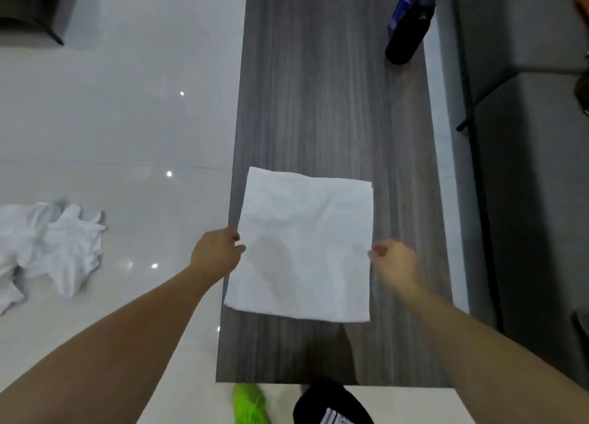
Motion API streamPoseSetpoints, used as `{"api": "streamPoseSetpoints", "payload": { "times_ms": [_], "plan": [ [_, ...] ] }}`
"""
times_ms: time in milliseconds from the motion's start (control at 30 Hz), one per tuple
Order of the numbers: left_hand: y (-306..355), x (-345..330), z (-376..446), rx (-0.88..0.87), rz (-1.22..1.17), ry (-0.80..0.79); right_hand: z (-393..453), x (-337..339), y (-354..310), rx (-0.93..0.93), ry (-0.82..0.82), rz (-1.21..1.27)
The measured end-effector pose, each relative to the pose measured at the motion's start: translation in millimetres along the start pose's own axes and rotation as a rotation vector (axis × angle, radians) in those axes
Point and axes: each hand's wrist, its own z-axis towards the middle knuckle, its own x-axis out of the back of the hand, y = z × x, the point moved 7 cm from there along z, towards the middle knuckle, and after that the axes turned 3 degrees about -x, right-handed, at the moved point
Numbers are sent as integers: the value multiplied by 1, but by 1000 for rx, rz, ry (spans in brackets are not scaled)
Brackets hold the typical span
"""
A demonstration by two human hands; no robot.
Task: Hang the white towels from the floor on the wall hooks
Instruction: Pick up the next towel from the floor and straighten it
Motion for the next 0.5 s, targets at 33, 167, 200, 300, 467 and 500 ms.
{"api": "streamPoseSetpoints", "payload": {
  "times_ms": [33, 167, 200, 300, 467, 500],
  "plan": [
    [-11, -21, -5, 39, 2, -62, -5, -20, 18, -52, -47, 4],
    [-45, -96, -36, 140, -5, -245, -39, -100, 82, -263, -245, 32],
    [-50, -113, -44, 153, -5, -274, -49, -120, 96, -332, -303, 86],
    [-65, -157, -62, 248, -69, -316, -80, -171, 118, -612, -431, 382],
    [-80, -205, -78, 738, -763, -235, -91, -211, 108, -834, -471, 835],
    [-78, -212, -78, 820, -917, -225, -87, -215, 104, -838, -470, 892]
  ]
}}
